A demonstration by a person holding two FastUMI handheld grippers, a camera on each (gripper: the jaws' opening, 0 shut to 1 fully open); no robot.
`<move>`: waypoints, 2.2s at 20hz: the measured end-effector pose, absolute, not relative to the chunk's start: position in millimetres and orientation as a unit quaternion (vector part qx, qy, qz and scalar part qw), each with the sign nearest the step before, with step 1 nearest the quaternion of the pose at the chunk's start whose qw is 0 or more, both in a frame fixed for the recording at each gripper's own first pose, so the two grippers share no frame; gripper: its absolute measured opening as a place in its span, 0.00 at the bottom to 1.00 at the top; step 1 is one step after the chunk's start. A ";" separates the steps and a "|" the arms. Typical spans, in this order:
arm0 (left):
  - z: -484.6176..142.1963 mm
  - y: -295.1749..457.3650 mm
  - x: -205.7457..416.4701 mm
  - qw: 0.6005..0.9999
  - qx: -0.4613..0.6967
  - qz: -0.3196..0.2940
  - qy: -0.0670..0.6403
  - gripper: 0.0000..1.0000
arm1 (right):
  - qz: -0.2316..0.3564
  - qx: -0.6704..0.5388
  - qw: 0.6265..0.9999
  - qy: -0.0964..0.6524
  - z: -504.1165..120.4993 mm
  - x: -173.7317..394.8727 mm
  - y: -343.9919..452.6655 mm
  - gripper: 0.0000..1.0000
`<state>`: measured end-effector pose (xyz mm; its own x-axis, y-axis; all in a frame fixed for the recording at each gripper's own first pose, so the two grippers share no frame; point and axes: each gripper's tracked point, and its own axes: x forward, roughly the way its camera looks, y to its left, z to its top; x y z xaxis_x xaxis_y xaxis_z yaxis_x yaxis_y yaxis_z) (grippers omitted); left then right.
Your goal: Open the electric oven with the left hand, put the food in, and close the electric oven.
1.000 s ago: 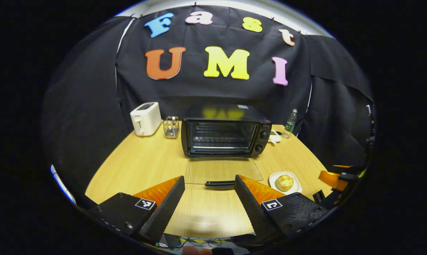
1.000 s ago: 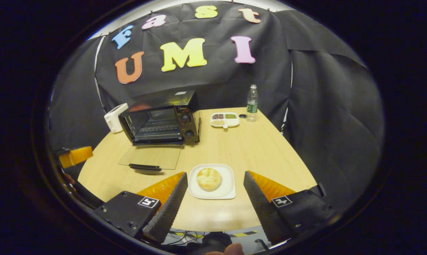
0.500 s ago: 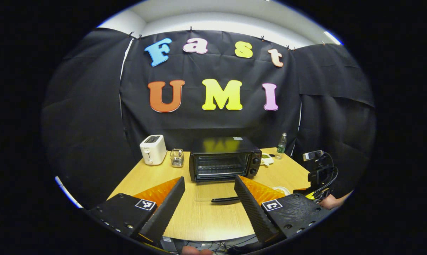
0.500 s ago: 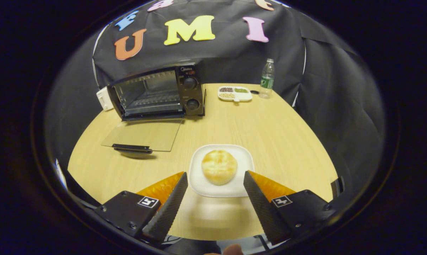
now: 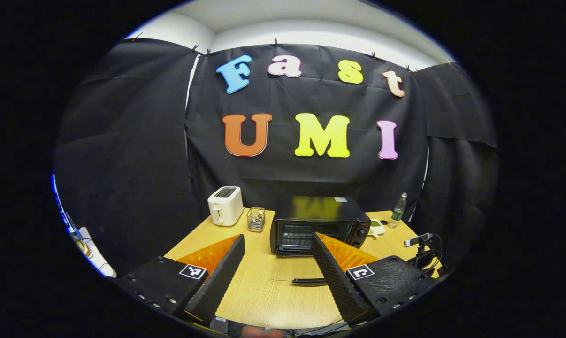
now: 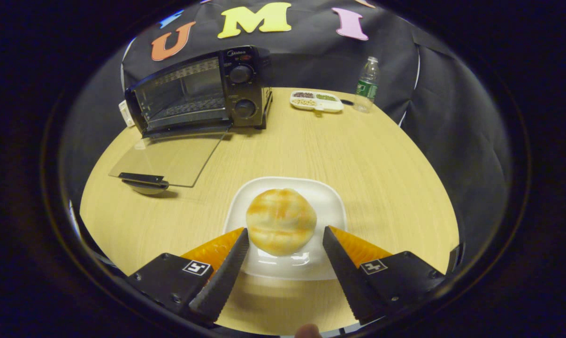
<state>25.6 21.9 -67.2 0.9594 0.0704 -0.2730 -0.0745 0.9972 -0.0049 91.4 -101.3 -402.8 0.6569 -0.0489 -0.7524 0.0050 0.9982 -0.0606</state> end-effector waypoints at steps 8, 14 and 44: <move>-75.6 -1.3 56.7 0.986 -0.024 0.023 0.164 0.94 | -0.008 -0.017 0.912 0.411 -403.7 89.4 -101.4 0.77; -67.8 -4.2 72.5 0.987 -0.025 -0.008 0.158 0.93 | -0.019 0.033 0.924 0.380 -362.4 78.2 -86.2 0.63; -71.4 184.2 11.9 0.973 -0.002 0.099 0.209 0.94 | -0.066 0.248 0.940 0.224 -332.0 340.1 135.9 0.60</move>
<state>11.9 184.2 -71.4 0.8928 0.1922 -0.4074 -0.1942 0.9803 0.0368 340.1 135.9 -332.0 0.8910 -0.0124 -0.4538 0.2349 0.8679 0.4376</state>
